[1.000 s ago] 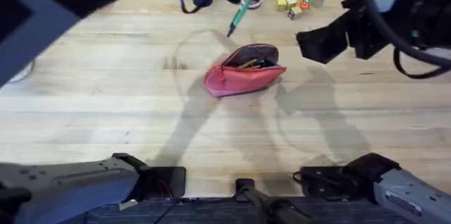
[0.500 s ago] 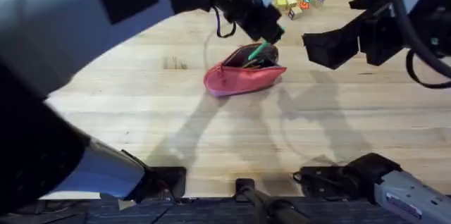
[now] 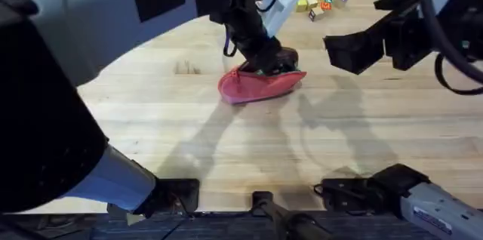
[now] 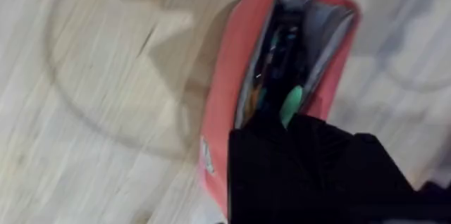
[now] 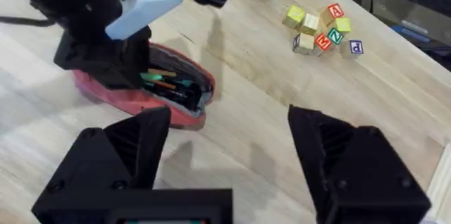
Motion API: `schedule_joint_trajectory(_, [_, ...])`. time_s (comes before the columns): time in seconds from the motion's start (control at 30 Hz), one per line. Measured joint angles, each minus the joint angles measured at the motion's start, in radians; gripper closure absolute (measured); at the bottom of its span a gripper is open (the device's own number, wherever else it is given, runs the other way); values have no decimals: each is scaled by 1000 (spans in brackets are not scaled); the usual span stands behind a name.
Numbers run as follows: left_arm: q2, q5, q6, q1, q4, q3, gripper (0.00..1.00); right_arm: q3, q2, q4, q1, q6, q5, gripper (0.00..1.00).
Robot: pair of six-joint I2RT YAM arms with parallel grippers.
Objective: Unzip the bag, pick up the pens from the table one at a time and place them inside, then zip the bag closed.
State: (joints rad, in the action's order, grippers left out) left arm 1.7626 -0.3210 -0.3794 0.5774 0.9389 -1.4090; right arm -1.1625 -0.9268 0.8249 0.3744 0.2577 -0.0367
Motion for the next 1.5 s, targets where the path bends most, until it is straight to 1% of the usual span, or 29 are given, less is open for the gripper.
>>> schedule_joint_trajectory(0.07, [0, 33, -4, 0, 2, 0, 930, 0, 0, 0, 0, 0, 0, 4])
schedule_joint_trajectory(0.13, [0, 52, -8, 0, 1, 0, 791, 0, 0, 0, 0, 0, 0, 4])
schedule_joint_trajectory(0.2, [0, 60, -15, 1, 1, 0, 496, 0, 0, 0, 0, 0, 0, 4])
schedule_joint_trajectory(0.27, [0, 60, -15, 2, 4, 0, 164, 0, 0, 0, 0, 0, 0, 4])
schedule_joint_trajectory(0.3, [0, 59, -14, 3, 6, 0, 72, 0, 0, 0, 0, 0, 0, 4])
schedule_joint_trajectory(0.33, [0, 59, -15, 5, 8, 0, 27, 0, 0, 0, 0, 0, 0, 4])
schedule_joint_trajectory(0.4, [0, 60, -15, 8, 9, 0, 10, 0, 0, 0, 0, 0, 0, 4])
schedule_joint_trajectory(0.63, [-8, 60, -15, 8, 23, -3, 8, 0, 0, 0, 0, 0, 0, 3])
schedule_joint_trajectory(0.8, [-89, 72, -20, 6, 85, -4, 7, 0, 0, 0, 0, 0, 0, 4])
schedule_joint_trajectory(1.03, [-247, 83, -108, -17, 187, -15, 7, 0, 0, 0, 0, 0, 0, 3])
schedule_joint_trajectory(1.23, [-304, 83, -138, -36, 287, -15, 6, 0, 0, 0, 0, 0, 0, 3])
schedule_joint_trajectory(1.33, [-318, 83, -149, -57, 335, -15, 6, 0, 0, 0, 0, 0, 0, 3])
schedule_joint_trajectory(1.4, [-325, 83, -164, -81, 363, -15, 6, 0, 0, 0, 0, 0, 0, 3])
schedule_joint_trajectory(1.5, [-339, 82, -181, -136, 387, -15, 6, 0, 0, 0, 0, 0, 0, 3])
